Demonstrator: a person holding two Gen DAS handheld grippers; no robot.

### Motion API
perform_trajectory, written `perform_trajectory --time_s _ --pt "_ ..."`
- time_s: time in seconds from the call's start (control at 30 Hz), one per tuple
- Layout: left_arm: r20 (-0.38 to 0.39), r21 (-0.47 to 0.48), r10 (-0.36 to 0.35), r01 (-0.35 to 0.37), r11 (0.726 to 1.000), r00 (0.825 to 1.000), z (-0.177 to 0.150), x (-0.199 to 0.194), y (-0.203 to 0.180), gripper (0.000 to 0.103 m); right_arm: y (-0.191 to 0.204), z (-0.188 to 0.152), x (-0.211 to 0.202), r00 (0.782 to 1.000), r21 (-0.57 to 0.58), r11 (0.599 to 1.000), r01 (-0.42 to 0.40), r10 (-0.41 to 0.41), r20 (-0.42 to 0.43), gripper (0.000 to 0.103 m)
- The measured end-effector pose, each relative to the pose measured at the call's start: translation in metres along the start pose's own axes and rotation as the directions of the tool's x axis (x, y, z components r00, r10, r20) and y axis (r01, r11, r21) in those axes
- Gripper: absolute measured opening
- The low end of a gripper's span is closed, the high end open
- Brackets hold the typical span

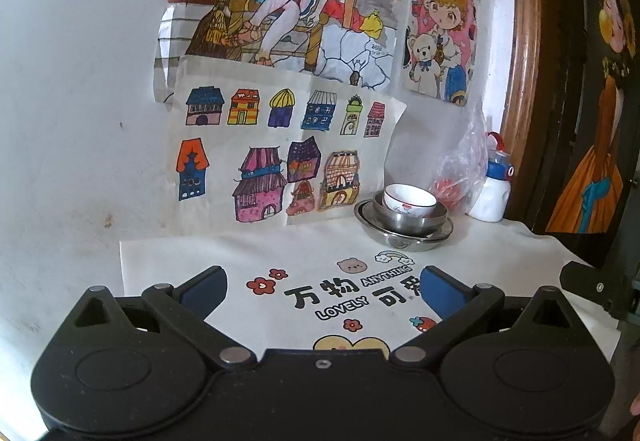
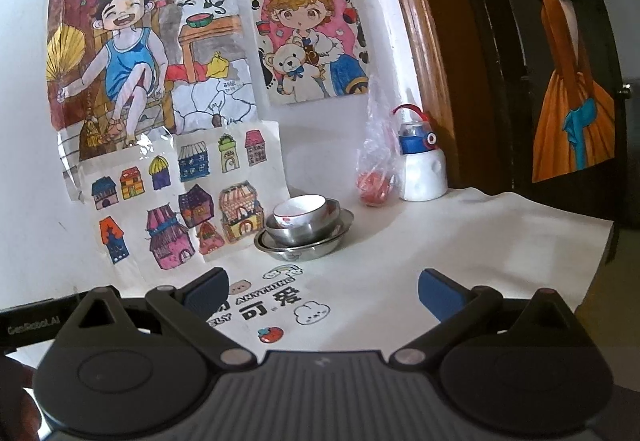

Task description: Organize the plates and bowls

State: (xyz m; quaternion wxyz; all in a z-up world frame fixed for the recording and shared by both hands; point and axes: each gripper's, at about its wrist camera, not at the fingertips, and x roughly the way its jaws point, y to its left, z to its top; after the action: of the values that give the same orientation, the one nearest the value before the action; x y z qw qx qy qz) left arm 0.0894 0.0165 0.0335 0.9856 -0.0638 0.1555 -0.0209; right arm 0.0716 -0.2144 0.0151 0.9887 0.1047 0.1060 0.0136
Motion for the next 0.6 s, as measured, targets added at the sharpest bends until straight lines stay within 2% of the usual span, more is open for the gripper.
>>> perform_trajectory --time_s 0.6 --pt "-0.013 0.011 0.034 -0.034 0.999 0.999 -0.022 -0.008 0.004 0.102 0.004 -0.02 -0.002 0.999 -0.023 1.0 0.007 -0.008 -0.035 0.103"
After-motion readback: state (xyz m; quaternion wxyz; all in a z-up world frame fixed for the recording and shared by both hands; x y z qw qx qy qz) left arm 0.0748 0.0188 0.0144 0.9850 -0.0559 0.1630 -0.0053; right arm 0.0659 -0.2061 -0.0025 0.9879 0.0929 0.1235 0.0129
